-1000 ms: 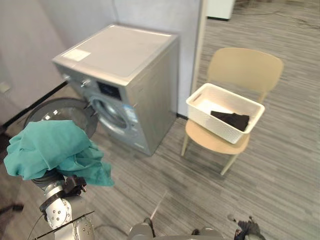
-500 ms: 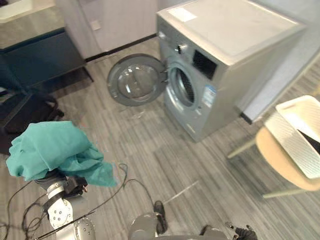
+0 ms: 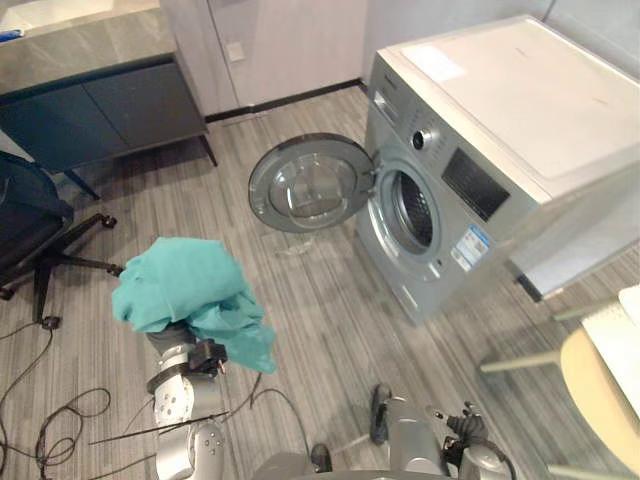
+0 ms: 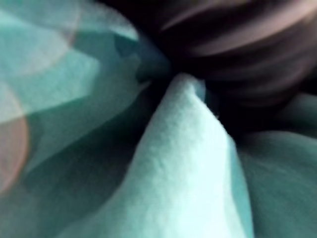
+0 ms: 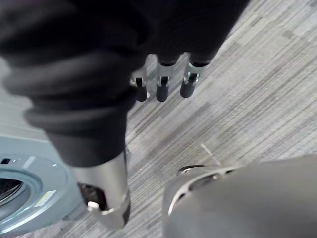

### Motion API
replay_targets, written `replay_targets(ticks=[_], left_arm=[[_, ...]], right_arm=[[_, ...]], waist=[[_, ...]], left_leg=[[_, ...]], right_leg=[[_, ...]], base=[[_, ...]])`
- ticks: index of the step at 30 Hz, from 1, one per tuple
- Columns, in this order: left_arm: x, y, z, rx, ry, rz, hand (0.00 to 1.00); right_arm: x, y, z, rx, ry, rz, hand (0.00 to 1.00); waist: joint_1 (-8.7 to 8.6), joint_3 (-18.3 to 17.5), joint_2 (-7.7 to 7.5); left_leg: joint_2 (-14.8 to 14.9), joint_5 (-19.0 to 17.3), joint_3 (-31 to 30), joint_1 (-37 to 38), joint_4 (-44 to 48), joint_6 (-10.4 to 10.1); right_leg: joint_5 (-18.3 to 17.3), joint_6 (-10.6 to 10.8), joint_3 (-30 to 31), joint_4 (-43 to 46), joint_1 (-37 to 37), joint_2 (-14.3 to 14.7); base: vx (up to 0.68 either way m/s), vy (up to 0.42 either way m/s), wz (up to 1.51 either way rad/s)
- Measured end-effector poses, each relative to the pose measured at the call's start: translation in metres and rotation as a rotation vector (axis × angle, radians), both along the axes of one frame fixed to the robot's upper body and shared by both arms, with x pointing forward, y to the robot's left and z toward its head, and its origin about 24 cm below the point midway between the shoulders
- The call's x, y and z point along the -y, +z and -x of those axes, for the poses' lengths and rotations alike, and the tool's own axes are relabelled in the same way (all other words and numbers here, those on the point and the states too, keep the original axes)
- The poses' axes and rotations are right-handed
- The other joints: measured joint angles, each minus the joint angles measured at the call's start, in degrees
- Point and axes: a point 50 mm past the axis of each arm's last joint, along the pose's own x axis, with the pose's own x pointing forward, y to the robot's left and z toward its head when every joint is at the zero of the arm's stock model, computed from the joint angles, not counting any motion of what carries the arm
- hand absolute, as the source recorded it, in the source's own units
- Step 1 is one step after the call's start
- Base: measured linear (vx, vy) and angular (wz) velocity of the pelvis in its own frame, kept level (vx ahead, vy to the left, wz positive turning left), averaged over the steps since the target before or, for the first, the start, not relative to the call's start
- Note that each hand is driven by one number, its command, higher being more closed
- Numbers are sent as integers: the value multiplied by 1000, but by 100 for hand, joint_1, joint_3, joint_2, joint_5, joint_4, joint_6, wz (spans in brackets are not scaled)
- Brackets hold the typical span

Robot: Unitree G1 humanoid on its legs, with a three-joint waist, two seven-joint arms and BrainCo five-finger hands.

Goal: Pick up the laundry basket with both hands and put the clothes into the washing machine.

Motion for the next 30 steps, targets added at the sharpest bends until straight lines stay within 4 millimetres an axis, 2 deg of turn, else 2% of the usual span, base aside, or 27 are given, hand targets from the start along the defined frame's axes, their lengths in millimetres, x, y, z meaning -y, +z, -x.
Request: replay_targets(ticks=[1, 2, 3, 4, 6, 7, 8, 11, 14, 15, 17, 18, 19, 20, 21, 22, 23, 24, 25, 26, 27, 28, 30], left_arm=[[1, -3, -1, -9, -16, 0, 100], [3, -6, -1, -18, -18, 8, 100], [4, -7, 0, -25, -22, 9, 100], [4, -8, 0, -26, -22, 10, 100], [3, -9, 1, -34, -20, 13, 100], [2, -12, 3, -46, -18, 12, 100], [2, -14, 6, -55, -20, 11, 100], [-1, -16, 9, -66, -12, 7, 100], [-10, -22, 14, -98, 29, 6, 100], [-11, -24, 15, -109, 34, 8, 100], [-11, -24, 14, -109, 35, 8, 100], [-11, -23, 14, -106, 35, 6, 100], [-11, -22, 14, -103, 37, 4, 100], [-11, -21, 15, -100, 42, 4, 100], [-11, -23, 17, -106, 53, 12, 100], [-14, -23, 17, -113, 61, 8, 100], [-17, -21, 18, -103, 82, 8, 100], [-20, -20, 20, -99, 93, 1, 100], [-21, -20, 22, -102, 100, 1, 100], [-16, -21, 21, -107, 87, 10, 100], [-14, -21, 20, -107, 77, 13, 100], [-7, -18, 19, -91, 52, 16, 100], [-5, -16, 18, -83, 43, 17, 100]], right_arm=[[0, -1, 2, -12, 8, -1, 0], [0, -2, 2, -15, 18, -4, 0], [3, -1, 2, -21, 46, 15, 0], [2, -1, 2, -23, 55, 16, 0], [1, -2, 3, -33, 75, 25, 0], [-1, -3, 5, -50, 102, 30, 0], [-2, -4, 9, -61, 111, 34, 0], [2, -3, 10, -71, 141, 57, 0], [-3, -3, 7, -74, 199, 69, 0], [-5, -4, 10, -86, 221, 71, 0], [-7, -5, 12, -89, 237, 72, 0], [-7, -4, 11, -83, 245, 75, 0], [-7, -4, 12, -80, 246, 75, 0], [-6, -2, 12, -66, 255, 86, 0], [1, 1, 11, -58, 277, 117, 0], [-4, 0, 8, -51, 282, 106, 0], [-15, -2, 10, -49, 308, 90, 0], [-22, -3, 9, -48, 332, 78, 0], [-31, -5, 9, -56, 369, 56, 0], [-34, -7, 11, -69, 387, 42, 0], [-34, -8, 12, -72, 388, 41, 0], [-33, -8, 11, -69, 384, 40, 0], [-36, -8, 8, -63, 377, 29, 0]], waist=[[8, -19, -8], [12, -39, 85], [40, -86, 193], [35, -85, 201], [38, -78, 221], [82, -83, 223], [149, -104, 191], [213, -170, 99], [308, -161, 85], [320, -122, 22], [313, -107, -5], [311, -116, 14], [312, -125, 28], [329, -178, 165], [331, -175, 311], [294, -131, 171], [229, -155, -91], [229, -159, -242], [266, -173, -386], [295, -177, -438], [313, -184, -433], [344, -200, -322], [328, -177, -317]], left_leg=[[78, -101, -12, 203, 44, -156], [210, -159, -6, 232, 107, -244], [443, -196, 29, 197, 317, -308], [601, -203, 110, 101, 639, -316], [1122, -124, 393, -332, 2061, -357], [1554, 39, 648, -643, 3125, -269], [1902, -13, 969, -840, 3700, -189], [2156, -176, 1350, -1498, 3761, 7], [2087, -175, 1229, -1713, 3105, 3], [1963, -160, 1051, -1717, 2669, -23], [1709, -84, 749, -1712, 1909, -142], [1562, 97, 490, -1701, 1200, -324], [1521, 241, 356, -1671, 914, -323], [1504, 828, 46, -1562, 388, -228], [1618, 1282, -274, -1465, 384, -653], [1524, 1155, -252, -1501, 592, -615], [1342, 945, -146, -1508, 782, -642], [1280, 898, -75, -1522, 938, -647], [1173, 684, -163, -1621, 1357, -619], [1037, 557, -641, -1802, 1809, -670], [974, 456, -853, -1846, 1943, -674], [980, -36, -970, -1853, 2009, -639], [976, -278, -721, -1945, 2201, -563]], right_leg=[[492, -106, -61, 71, 175, -13], [428, -111, -170, 171, 214, 60], [228, -216, -326, 190, 313, 206], [102, -266, -398, 178, 416, 304], [-26, -363, -476, -86, 854, 626], [-67, -438, -459, -338, 1238, 837], [-79, -465, -416, -577, 1562, 946], [-29, -550, 45, -1100, 1855, 965], [-1, -533, 499, -1217, 1991, 900], [-4, -512, 679, -1282, 2142, 823], [-43, -408, 856, -1277, 2291, 665], [-103, -279, 972, -1185, 2334, 581], [-152, -200, 994, -1105, 2323, 568], [-350, 70, 1076, -897, 2297, 590], [-722, 245, 1132, -618, 2246, 687], [-869, 295, 1165, -423, 2243, 612], [-1012, 429, 1163, -144, 2094, 317], [-1083, 477, 1245, -61, 2072, 223], [-1130, 558, 1412, -3, 2031, 166], [-1151, 607, 1586, 36, 1988, 127], [-1161, 625, 1658, 43, 1946, 106], [-1209, 698, 1907, 168, 1732, 179], [-1218, 779, 2170, 284, 1547, 152]], base=[[448, -224, 35], [444, -249, 29], [327, -209, 21], [477, -348, 22], [436, -326, -1], [384, -232, -31], [374, -210, -36], [307, -117, -56], [242, 58, -92], [254, 156, -80], [258, 245, -74], [212, 275, -59], [203, 314, -72], [191, 355, -78], [181, 389, -64], [135, 365, -43], [113, 310, -15], [107, 249, -44], [98, 244, -63], [54, 157, -65], [35, 190, -79], [8, 134, -68], [-50, 239, -70]])
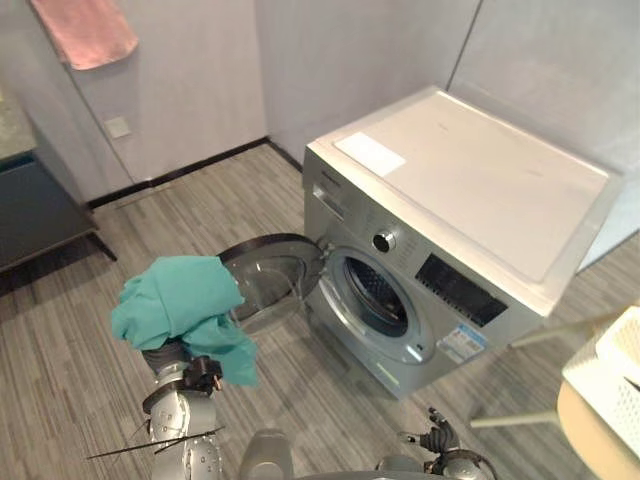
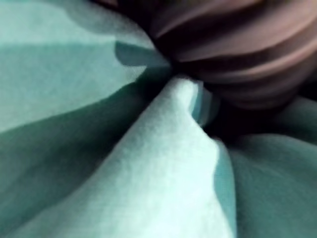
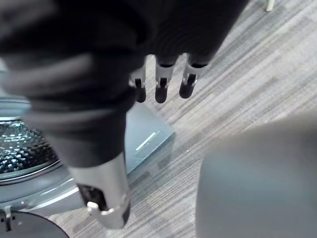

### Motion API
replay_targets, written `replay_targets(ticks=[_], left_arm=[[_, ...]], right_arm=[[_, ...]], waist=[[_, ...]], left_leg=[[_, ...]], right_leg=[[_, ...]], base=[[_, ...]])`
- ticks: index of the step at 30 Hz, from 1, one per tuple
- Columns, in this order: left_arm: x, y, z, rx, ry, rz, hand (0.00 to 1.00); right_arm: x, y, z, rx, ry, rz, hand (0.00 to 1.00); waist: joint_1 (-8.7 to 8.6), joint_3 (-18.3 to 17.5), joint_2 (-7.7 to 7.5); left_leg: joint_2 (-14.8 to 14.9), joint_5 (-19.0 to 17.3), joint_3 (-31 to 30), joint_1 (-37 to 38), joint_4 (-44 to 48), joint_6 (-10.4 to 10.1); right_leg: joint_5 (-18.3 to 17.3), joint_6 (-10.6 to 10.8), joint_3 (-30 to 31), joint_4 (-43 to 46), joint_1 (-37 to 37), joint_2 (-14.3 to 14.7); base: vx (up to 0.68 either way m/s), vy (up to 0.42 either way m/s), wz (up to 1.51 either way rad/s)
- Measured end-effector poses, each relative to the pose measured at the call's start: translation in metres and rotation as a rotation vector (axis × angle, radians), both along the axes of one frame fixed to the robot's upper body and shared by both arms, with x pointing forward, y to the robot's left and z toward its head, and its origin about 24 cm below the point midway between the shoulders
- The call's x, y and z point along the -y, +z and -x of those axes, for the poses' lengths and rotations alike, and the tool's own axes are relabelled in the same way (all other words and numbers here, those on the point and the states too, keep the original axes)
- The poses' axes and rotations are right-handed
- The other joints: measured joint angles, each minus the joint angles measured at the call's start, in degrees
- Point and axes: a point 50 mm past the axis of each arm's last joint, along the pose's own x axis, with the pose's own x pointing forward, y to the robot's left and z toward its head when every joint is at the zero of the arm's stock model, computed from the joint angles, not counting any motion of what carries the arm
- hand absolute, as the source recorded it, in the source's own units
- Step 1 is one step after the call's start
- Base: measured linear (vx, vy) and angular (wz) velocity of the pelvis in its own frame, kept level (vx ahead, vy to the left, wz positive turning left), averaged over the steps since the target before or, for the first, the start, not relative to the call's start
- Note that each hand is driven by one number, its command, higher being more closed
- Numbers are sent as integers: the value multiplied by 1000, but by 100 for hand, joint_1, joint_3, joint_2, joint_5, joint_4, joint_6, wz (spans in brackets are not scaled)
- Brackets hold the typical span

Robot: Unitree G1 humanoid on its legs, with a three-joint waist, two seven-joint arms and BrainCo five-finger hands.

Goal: Pick up the laundry basket with both hands and put the clothes into the washing machine.

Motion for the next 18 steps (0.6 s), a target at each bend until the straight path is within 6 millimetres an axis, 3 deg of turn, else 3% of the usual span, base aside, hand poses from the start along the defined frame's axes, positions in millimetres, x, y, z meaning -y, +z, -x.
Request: replay_targets(ticks=[5, 7, 8, 9, 10, 12, 14, 16, 17, 18], left_arm=[[15, 0, -5, 5, -76, 6, 100], [19, 1, -7, 14, -110, 3, 100], [20, 1, -8, 14, -112, 3, 100], [19, 0, -8, 11, -107, 5, 100], [18, 0, -8, 9, -98, 8, 100], [5, -3, -3, -8, -45, -2, 100], [-4, -8, 3, -34, 5, 1, 100], [-8, -18, 5, -75, 22, 10, 100], [-10, -24, 5, -99, 29, 18, 100], [-13, -33, 3, -136, 31, 30, 100]], right_arm=[[0, -1, 3, 10, -99, -42, 0], [0, 0, 3, 12, -106, -44, 0], [3, 1, 0, 22, -103, -36, 0], [6, 3, -3, 32, -97, -25, 0], [9, 5, -7, 41, -89, -18, 0], [7, 4, -11, 35, -71, -17, 0], [7, 4, -11, 32, -44, -11, 0], [9, 4, -11, 26, -15, -4, 0], [9, 3, -10, 15, -13, -7, 0], [9, 1, -9, 3, -16, -11, 0]], waist=[[-149, -25, 6], [-156, -84, 8], [-142, -122, 86], [-137, -165, 202], [-141, -160, 250], [-142, -132, 230], [-136, -143, 232], [-172, -201, 319], [-186, -239, 275], [-207, -254, 275]], left_leg=[[-37, -432, 573, 15, 476, 165], [10, -560, 1009, 35, 520, 265], [133, -586, 1347, 46, 491, 301], [268, -566, 1689, 68, 382, 349], [354, -515, 1915, 132, 302, 441], [411, -408, 2784, 651, -186, 636], [446, -400, 3379, 1074, -462, 645], [532, -379, 3814, 1225, -640, 607], [528, -318, 3968, 1288, -760, 540], [486, -200, 3919, 1299, -866, 493]], right_leg=[[65, 274, 591, -99, -95, -119], [271, 465, 967, -198, -282, -175], [593, 371, 881, -241, -518, -178], [976, 106, 424, -333, -754, -199], [1125, -117, 14, -365, -803, -249], [972, -559, -2216, 337, -1024, -693], [681, -837, -3588, 620, -845, -884], [607, -903, -3962, 509, -848, -894], [715, -870, -4043, 327, -844, -864], [1009, -694, -3957, 13, -847, -697]], base=[[-21, 210, -61], [0, 233, -110], [-26, 238, -145], [-35, 231, -159], [-37, 208, -165], [-5, 151, -166], [19, 55, -163], [39, 0, -128], [71, -39, -93], [86, -79, -100]])
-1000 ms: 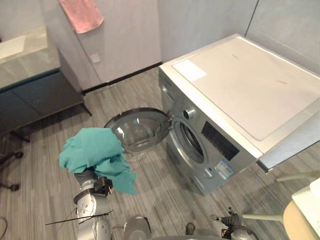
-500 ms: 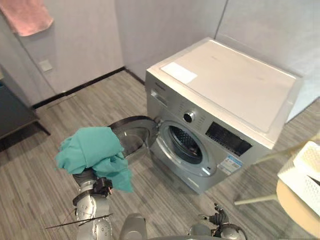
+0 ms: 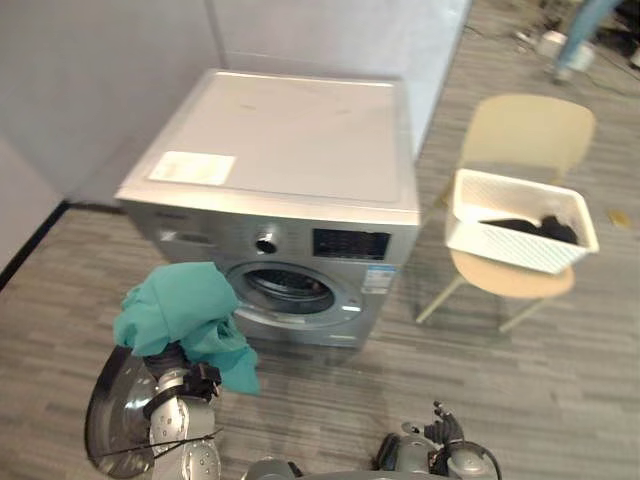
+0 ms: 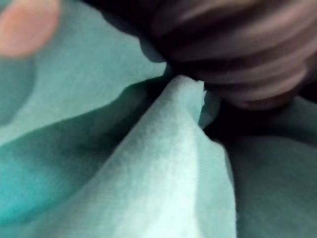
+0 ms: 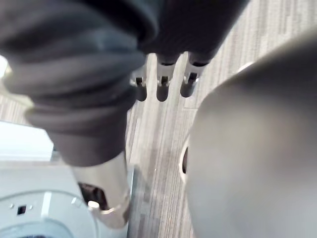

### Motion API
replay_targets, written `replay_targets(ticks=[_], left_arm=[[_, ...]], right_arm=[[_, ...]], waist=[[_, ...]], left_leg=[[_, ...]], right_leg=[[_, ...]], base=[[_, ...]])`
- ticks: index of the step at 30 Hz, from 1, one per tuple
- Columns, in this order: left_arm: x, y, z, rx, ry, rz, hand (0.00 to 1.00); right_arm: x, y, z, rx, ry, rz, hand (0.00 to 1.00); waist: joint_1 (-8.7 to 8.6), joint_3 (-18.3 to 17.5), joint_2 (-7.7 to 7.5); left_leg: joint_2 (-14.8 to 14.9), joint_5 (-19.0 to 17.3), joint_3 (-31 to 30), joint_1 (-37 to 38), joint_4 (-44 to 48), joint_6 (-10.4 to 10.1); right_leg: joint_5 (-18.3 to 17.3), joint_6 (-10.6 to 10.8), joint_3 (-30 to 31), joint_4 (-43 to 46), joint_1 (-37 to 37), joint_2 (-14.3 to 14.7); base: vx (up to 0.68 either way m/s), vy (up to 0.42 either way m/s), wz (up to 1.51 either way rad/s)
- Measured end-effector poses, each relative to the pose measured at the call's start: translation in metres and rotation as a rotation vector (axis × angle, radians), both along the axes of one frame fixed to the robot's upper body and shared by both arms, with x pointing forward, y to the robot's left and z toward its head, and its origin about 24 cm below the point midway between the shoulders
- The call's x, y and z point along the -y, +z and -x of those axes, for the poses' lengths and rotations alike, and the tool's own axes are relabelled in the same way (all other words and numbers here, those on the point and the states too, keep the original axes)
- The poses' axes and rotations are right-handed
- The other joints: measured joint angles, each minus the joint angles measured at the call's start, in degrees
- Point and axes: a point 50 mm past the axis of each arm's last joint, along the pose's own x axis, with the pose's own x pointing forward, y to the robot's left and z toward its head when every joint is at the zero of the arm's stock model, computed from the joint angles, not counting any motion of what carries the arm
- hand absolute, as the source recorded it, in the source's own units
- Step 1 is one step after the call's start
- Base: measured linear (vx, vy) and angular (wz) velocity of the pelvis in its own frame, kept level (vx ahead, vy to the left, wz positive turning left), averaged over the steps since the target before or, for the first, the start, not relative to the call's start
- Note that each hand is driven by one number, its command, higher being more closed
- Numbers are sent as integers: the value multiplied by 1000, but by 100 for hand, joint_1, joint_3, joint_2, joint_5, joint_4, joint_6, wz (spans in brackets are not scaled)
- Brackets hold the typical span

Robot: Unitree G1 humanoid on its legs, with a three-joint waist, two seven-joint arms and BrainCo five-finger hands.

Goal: Pick up the laundry basket with both hands and put the clothes into the washing machine.

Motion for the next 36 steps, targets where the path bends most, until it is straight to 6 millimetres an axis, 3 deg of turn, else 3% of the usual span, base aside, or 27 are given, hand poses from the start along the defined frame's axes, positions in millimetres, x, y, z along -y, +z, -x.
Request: replay_targets(ticks=[2, 4, 8, 11, 13, 16, 18, 22, 26, 27, 28, 29, 34, 36], left_arm=[[1, -17, -4, -63, -2, 49, 100], [6, -34, -12, -122, -8, 110, 100], [13, -46, -18, -163, -3, 170, 100], [17, -57, -22, -203, 5, 218, 100], [18, -65, -21, -239, 27, 245, 100], [20, -60, -34, -231, 38, 253, 100], [21, -38, -63, -159, 29, 237, 100], [21, -1, -107, -35, 48, 259, 100], [9, 58, -144, 171, 113, 310, 100], [4, 74, -151, 216, 121, 303, 100], [-11, 95, -156, 278, 146, 279, 100], [-18, 120, -164, 340, 145, 262, 100], [-48, 201, -165, 573, 200, 214, 100], [-58, 256, -160, 725, 206, 175, 100]], right_arm=[[2, 0, -3, -4, -11, -1, 0], [6, 1, -6, 7, -18, 8, 0], [18, 3, -9, 6, -29, 35, 0], [31, 7, -16, 10, -13, 78, 0], [31, 10, -24, 24, 15, 96, 0], [22, 18, -41, 81, 69, 132, 0], [6, 35, -71, 191, 131, 144, 0], [-23, 58, -107, 328, 209, 142, 0], [-45, 91, -139, 505, 207, 126, 0], [-48, 98, -141, 535, 207, 116, 0], [-55, 111, -142, 616, 193, 88, 0], [-57, 120, -139, 669, 164, 60, 0], [-43, 146, -115, 810, 81, 50, 0], [-4, 147, -124, 810, -77, 134, 0]], waist=[[-80, 8, 27], [-108, 78, 150], [-141, 206, 212], [-131, 546, 251], [-137, 782, 201], [-105, 1111, -41], [-99, 1568, -192], [-101, 1949, -230], [-137, 2142, -241], [-188, 2172, -307], [-336, 2247, -497], [-363, 2261, -676], [-411, 2249, -717], [-401, 2248, -714]], left_leg=[[-87, 297, -357, -19, -263, -14], [-76, 442, -704, 67, -446, -160], [-69, 623, -1074, 17, -351, -205], [71, 636, -1426, -326, 356, -187], [166, 647, -1676, -544, 691, -183], [142, 657, -1657, -892, 703, -188], [142, 656, -1651, -1300, 795, -188], [345, 584, -1668, -2160, 1571, -119], [700, -100, -1794, -3331, 2555, 11], [750, -315, -1827, -3591, 2689, 10], [798, -602, -1874, -3864, 2838, -5], [852, -703, -1906, -4253, 3110, 16], [1040, -769, -2067, -5508, 3708, 131], [1062, -755, -2145, -6087, 3881, 149]], right_leg=[[237, -76, 135, -438, 84, 244], [364, -130, 235, -774, 217, 433], [356, -134, 238, -876, 343, 514], [354, -139, 236, -875, 378, 511], [354, -140, 214, -858, 369, 520], [379, -198, 215, -665, -116, 492], [438, -292, 219, -480, -569, 400], [388, -375, 357, 132, -1382, 305], [162, -559, 524, 1165, -2702, 282], [81, -567, 528, 1427, -3032, 232], [9, -618, 517, 1744, -3374, 200], [-34, -671, 525, 1992, -3770, 178], [25, -751, 524, 2293, -4867, 92], [200, -826, 530, 2296, -5367, 111]], base=[[112, -162, -63], [140, -201, -35], [36, -97, -3], [-23, -46, 3], [-70, -5, 5], [-89, -60, 5], [-157, -68, 5], [-144, -25, -3], [-162, 75, -26], [-183, 58, 1], [-196, 25, 4], [-210, 4, 6], [-172, -13, -5], [-103, 4, -11]])
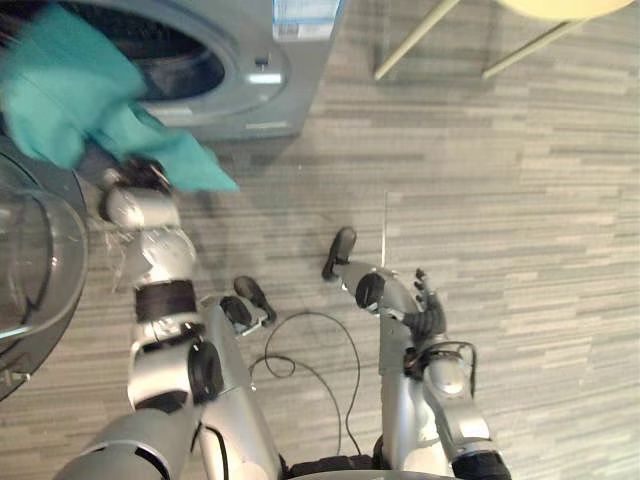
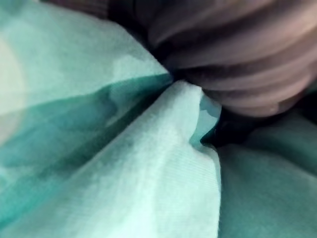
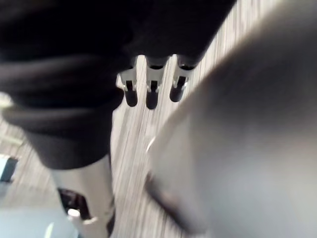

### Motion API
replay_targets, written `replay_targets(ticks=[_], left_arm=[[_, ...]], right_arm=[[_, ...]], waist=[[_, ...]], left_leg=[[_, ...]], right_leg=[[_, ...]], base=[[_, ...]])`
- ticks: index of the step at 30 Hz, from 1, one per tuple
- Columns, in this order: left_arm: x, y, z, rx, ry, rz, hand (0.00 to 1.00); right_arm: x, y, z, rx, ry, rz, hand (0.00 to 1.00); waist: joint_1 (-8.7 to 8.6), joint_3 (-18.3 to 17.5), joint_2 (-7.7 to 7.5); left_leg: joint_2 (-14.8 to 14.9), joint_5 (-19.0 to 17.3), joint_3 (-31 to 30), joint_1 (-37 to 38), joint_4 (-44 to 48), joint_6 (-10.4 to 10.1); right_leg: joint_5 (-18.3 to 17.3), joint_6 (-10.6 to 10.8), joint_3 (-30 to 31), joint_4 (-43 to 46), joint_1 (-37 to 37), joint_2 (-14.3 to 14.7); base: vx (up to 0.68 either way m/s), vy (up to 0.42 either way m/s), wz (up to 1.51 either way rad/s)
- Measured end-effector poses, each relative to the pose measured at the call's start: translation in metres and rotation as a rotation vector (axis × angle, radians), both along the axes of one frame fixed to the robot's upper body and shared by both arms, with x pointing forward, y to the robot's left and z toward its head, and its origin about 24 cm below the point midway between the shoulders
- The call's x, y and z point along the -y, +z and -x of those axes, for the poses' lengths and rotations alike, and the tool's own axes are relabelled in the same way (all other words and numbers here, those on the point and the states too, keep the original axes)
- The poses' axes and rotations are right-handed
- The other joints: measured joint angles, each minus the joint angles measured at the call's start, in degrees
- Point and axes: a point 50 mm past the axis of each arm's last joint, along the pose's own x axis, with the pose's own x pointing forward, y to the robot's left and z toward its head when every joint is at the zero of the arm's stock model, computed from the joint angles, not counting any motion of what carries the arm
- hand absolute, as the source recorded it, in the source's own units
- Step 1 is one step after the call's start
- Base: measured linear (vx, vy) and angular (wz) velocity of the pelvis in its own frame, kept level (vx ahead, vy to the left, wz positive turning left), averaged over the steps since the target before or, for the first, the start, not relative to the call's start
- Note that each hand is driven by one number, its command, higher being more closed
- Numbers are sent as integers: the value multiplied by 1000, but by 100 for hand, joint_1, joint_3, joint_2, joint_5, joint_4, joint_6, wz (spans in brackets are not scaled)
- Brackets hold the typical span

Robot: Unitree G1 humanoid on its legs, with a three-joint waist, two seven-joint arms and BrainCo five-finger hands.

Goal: Pick up the laundry basket with both hands and put the clothes into the washing machine.

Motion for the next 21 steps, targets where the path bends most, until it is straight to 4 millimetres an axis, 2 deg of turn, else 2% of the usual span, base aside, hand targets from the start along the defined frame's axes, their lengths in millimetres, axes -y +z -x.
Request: replay_targets(ticks=[2, 3, 5, 7, 8, 10, 11, 15, 16, 17, 19, 21], left_arm=[[-3, 34, 7, 99, 15, -20, 100], [0, 62, 11, 179, 1, -30, 100], [7, 81, 8, 211, -33, -30, 100], [19, 99, 1, 223, -93, -29, 100], [21, 101, 0, 224, -99, -35, 100], [39, 131, 2, 253, -143, -116, 100], [41, 135, 2, 256, -147, -129, 100], [70, 191, 13, 309, -226, -298, 100], [75, 199, 15, 307, -231, -322, 100], [84, 217, 21, 310, -232, -374, 0], [83, 230, 31, 308, -174, -427, 0], [88, 254, 53, 281, 21, -557, 0]], right_arm=[[19, 2, -13, -6, -77, 23, 0], [32, 3, -18, -15, -100, 49, 0], [37, 0, -17, -29, -115, 55, 0], [38, -4, -15, -46, -118, 52, 0], [38, -4, -15, -47, -117, 52, 0], [38, -6, -13, -53, -112, 50, 0], [38, -6, -13, -51, -110, 49, 0], [37, -3, -14, -39, -91, 47, 0], [38, -3, -14, -36, -91, 47, 0], [38, 0, -15, -20, -91, 40, 0], [38, 4, -15, -2, -89, 35, 0], [40, 12, -13, 37, -74, 42, 0]], waist=[[-3, 1, 2], [8, 6, 10], [13, 7, 11], [0, 7, 11], [0, 7, 11], [-6, 7, 11], [-6, 7, 11], [8, 7, 12], [10, 7, 12], [6, 7, 12], [23, 7, 12], [63, 7, 13]], left_leg=[[61, 10, -67, -406, 160, 18], [96, 21, -129, -770, 277, 35], [133, 26, -165, -1048, 374, 44], [174, 26, -203, -1221, 448, 43], [175, 26, -211, -1238, 448, 43], [192, 33, -261, -1392, 455, 49], [196, 36, -267, -1413, 455, 48], [272, 129, -339, -1717, 434, 35], [272, 146, -345, -1755, 421, 26], [267, 204, -344, -1845, 347, 22], [266, 289, -348, -1946, 235, 9], [254, 426, -391, -2071, 50, -31]], right_leg=[[98, -59, -44, 26, -309, 19], [163, -113, -93, 61, -589, 18], [188, -153, -127, 106, -817, 8], [191, -156, -159, 138, -946, 12], [191, -156, -165, 135, -957, 12], [200, -171, -206, 118, -1074, 28], [206, -178, -212, 110, -1089, 33], [276, -254, -323, -1, -1285, 113], [283, -267, -332, -15, -1315, 118], [310, -285, -361, -99, -1388, 133], [364, -305, -412, -243, -1447, 172], [438, -341, -532, -476, -1467, 221]], base=[[-108, 42, -16], [-113, 57, -14], [-88, 45, -8], [-99, 37, -6], [-108, 30, -2], [-89, 13, -2], [-91, 10, -7], [-77, 6, -9], [-62, -2, 2], [-58, -2, 1], [-55, -2, 1], [-58, -7, 5]])
